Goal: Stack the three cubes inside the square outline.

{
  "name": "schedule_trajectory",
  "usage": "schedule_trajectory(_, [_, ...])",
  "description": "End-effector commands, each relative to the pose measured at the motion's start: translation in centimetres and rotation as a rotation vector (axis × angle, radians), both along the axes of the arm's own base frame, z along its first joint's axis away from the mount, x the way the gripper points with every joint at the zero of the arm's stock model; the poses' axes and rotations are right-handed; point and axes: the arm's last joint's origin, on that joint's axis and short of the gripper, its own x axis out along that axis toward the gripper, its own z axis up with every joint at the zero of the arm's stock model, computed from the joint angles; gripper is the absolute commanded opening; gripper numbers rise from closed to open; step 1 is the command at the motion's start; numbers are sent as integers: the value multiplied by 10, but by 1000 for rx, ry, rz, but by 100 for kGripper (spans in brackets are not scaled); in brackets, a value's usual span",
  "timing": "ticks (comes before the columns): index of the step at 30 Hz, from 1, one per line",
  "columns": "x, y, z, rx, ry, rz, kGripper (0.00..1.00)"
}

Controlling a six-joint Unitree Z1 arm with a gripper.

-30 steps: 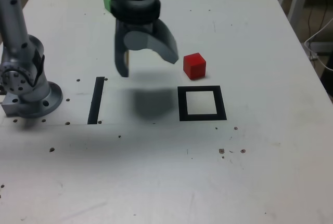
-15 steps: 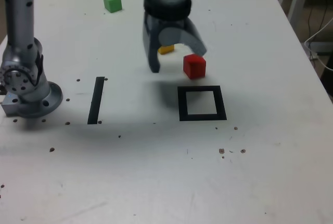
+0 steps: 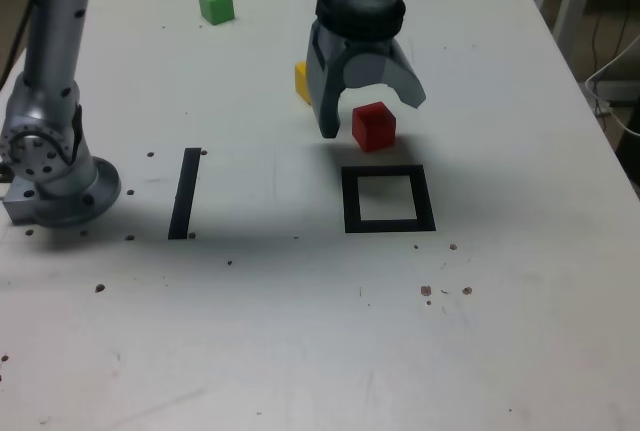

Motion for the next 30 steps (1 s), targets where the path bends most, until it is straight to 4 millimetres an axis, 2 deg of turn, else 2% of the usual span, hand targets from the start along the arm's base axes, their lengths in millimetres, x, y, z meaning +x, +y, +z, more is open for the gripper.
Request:
schedule_trajectory(1, [6, 2, -6, -7, 14, -2, 97])
schedule_trajectory(9, [18, 6, -21, -24, 44, -14, 93])
schedule_trajectory(15, [25, 8, -31, -43, 67, -27, 85])
schedule_trajectory(19, [28, 9, -35, -43, 76, -34, 71])
schedule_trajectory(22, [29, 9, -35, -31, 78, -40, 52])
schedule_trajectory(25, [29, 8, -34, -23, 78, -46, 39])
schedule_trajectory(27, [29, 7, -34, -21, 80, -49, 35])
schedule_trajectory(30, [28, 6, -34, -22, 84, -53, 35])
